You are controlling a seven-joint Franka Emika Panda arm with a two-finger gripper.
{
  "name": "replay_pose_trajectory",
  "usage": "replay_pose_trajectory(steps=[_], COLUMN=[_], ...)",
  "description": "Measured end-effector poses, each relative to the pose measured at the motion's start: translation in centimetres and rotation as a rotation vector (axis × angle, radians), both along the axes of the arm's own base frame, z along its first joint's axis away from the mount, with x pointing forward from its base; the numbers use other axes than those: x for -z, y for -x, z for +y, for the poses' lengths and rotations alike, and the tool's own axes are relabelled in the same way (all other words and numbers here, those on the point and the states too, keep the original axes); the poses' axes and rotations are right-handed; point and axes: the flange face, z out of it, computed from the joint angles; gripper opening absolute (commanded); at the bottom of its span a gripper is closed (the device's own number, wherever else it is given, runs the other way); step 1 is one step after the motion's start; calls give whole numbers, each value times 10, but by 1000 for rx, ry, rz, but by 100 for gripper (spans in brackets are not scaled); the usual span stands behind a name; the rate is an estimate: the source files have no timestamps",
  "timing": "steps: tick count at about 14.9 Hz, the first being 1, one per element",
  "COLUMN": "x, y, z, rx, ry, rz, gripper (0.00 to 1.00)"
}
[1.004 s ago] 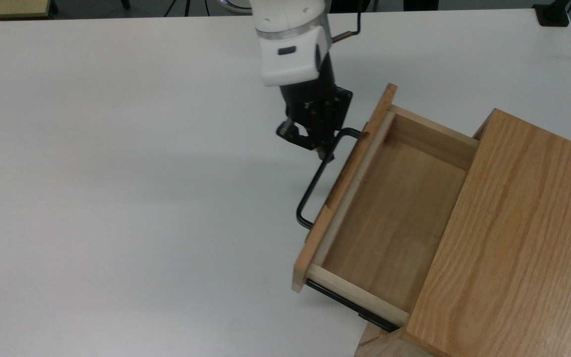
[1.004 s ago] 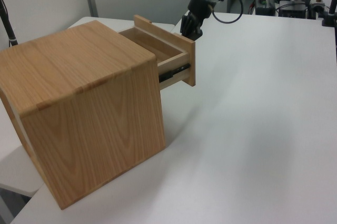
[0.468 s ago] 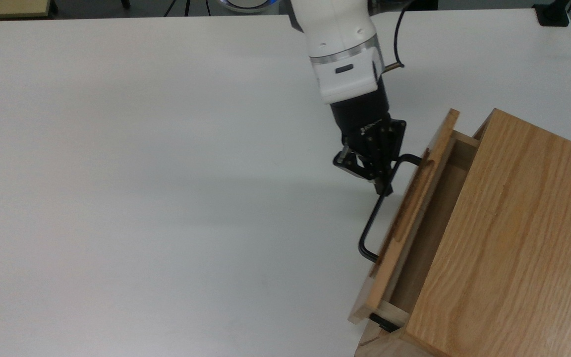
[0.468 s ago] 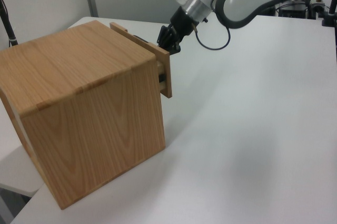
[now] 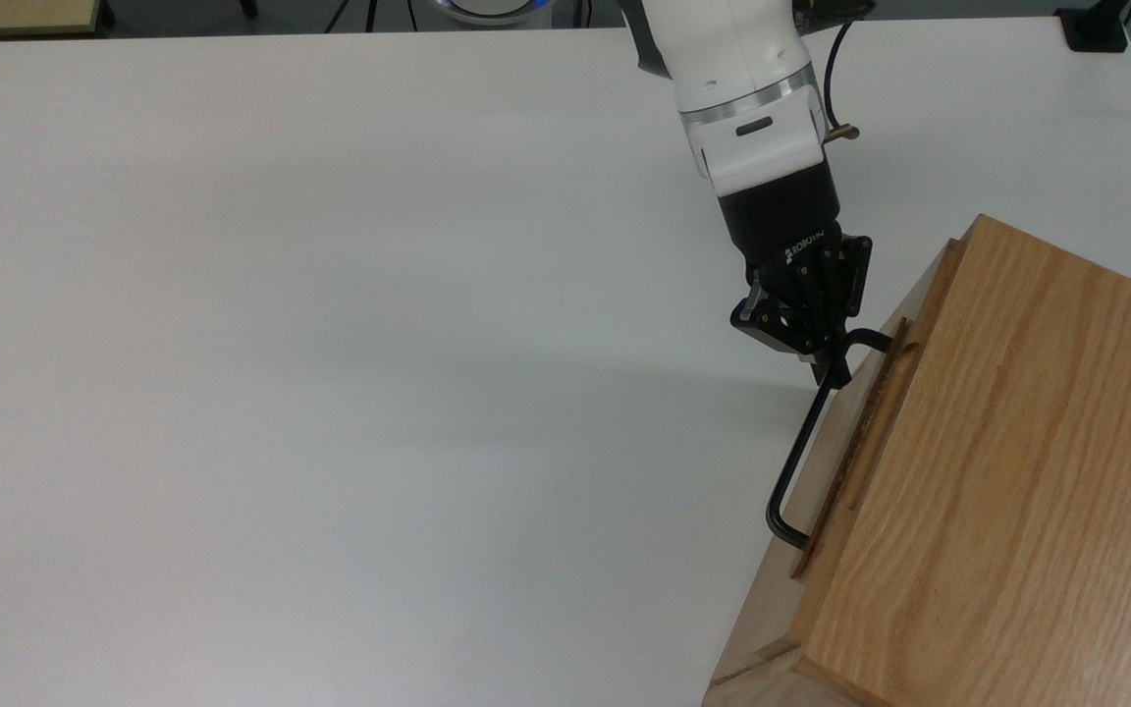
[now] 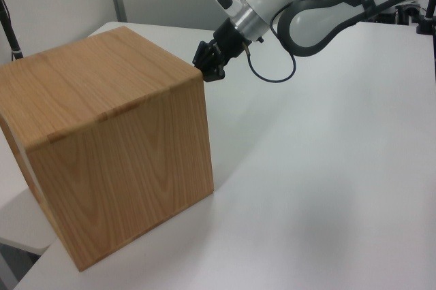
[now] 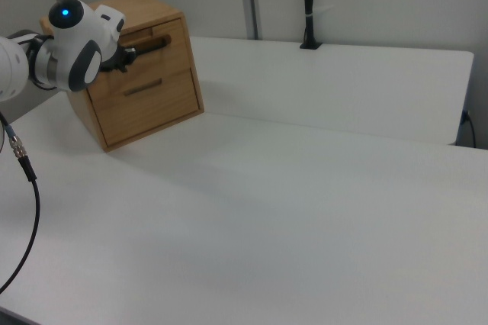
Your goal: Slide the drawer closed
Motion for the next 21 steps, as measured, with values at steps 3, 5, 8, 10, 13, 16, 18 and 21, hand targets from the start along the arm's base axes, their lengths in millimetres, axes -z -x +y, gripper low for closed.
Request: replay_pose_trajectory(steps=[3,5,8,10,13,16,18,21], x=[0,0,1,6,10,-4,-20,-45], y=[0,0,-2,-5,-7,-1,10,31], z=[1,0,-5,-20,-64,-126,-175,-249], rx=[0,0,7,13,29,64,105,240], ry=[-1,-1,1,18,59,88,95,78], rz=[0,0,6,59,217,369,464,584], gripper=[0,0,0,0,0,0,0,0])
